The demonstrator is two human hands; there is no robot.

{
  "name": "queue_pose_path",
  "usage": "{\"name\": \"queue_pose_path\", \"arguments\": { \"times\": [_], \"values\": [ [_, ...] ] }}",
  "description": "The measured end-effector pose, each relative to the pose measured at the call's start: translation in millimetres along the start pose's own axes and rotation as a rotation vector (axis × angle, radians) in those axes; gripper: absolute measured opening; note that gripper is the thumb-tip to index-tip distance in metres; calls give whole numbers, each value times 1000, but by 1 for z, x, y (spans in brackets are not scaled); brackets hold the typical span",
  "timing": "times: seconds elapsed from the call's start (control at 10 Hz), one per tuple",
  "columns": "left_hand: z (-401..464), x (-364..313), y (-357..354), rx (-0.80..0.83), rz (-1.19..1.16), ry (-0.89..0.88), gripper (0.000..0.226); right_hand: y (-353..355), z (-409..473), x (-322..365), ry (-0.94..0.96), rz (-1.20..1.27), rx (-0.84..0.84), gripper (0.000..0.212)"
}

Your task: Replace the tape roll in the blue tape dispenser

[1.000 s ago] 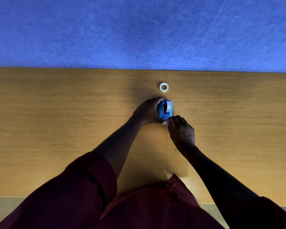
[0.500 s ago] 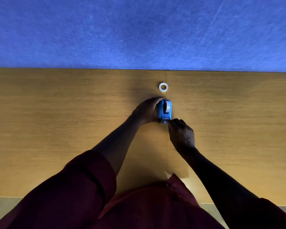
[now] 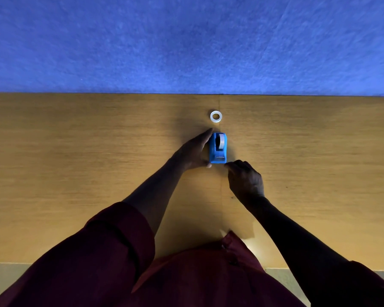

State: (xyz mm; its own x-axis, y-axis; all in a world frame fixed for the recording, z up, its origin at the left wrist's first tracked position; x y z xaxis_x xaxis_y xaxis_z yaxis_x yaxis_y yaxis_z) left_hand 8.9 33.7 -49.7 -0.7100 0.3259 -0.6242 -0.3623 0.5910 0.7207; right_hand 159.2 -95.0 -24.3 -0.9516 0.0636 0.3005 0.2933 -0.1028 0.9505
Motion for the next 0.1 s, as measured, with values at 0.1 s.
{"name": "queue_pose_path", "arguments": {
  "times": [0.1],
  "values": [
    [-8,1,0,-87,61,21,120,2,5,-6,-54,64,-27,27]
  ]
}}
Point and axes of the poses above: each hand's wrist, its own z-axis towards the middle knuckle, its own y-axis out of the back of the hand, x = y × z, the point moved 4 cm from there along z, towards the middle knuckle, and after that the axes turned 4 degrees about -x, right-handed, at the moved point
